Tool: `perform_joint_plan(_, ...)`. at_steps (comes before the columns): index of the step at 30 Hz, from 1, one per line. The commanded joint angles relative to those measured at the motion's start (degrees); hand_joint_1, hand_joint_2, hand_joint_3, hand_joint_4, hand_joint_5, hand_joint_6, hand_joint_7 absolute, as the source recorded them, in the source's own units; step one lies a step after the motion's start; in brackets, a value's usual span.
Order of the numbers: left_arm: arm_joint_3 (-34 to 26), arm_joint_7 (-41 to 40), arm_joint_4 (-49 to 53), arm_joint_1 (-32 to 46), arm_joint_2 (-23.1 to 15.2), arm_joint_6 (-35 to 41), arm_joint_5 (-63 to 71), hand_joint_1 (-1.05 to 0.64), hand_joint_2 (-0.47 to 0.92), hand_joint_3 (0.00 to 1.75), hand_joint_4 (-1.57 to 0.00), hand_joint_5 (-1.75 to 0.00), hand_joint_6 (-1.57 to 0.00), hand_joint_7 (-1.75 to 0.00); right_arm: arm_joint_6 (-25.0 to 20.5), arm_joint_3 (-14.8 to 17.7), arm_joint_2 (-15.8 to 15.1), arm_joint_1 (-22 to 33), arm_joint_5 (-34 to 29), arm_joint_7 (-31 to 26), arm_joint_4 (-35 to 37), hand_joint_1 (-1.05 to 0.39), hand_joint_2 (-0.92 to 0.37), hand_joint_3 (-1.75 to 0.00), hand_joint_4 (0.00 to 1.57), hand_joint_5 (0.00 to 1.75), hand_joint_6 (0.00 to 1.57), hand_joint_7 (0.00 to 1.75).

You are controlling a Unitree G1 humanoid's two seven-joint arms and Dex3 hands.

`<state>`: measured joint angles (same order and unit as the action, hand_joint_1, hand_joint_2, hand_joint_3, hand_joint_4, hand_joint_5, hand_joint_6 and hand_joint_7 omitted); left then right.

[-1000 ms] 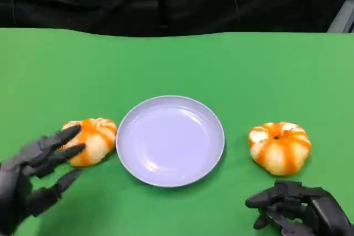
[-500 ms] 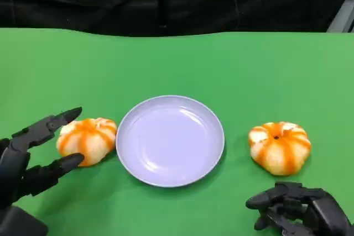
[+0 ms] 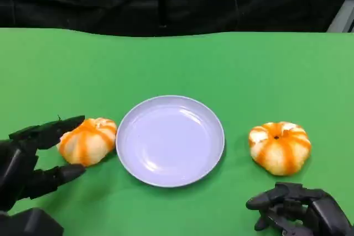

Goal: Grasp the bread from the table and place it into the plate.

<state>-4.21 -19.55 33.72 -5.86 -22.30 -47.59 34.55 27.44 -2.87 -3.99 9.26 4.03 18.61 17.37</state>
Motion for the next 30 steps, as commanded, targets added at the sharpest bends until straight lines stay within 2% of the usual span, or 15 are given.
perform_joint_plan(1, 2.67, -0.79, -1.48, -1.30, -2.27, 3.26, 1.76, -0.77, 0.91, 0.01, -0.60, 0.00, -0.61, 0.00, 0.83, 0.49, -0.72, -0.24, 0.04, -0.24, 0.38, -0.04, -0.92, -0.37, 0.76, 1.23, 0.98, 0.54)
perform_joint_plan(12, 7.86, -0.14, -1.33, -3.73, -3.09, 8.88, 2.11, -0.80, 0.89, 0.00, -0.57, 0.00, -0.58, 0.00, 0.75, 0.43, -0.73, -0.33, -0.21, -0.41, 0.53, -0.04, -0.92, -0.38, 0.76, 1.21, 0.98, 0.54)
perform_joint_plan(30, 15.09, -1.25, 10.65, -12.18, -3.40, 12.62, 2.50, -0.79, 0.92, 0.01, -0.55, 0.00, -0.62, -0.01, 1.82, 0.42, -0.63, -0.56, -0.13, -0.47, 1.24, -0.04, -0.92, -0.38, 0.78, 1.21, 0.99, 0.54)
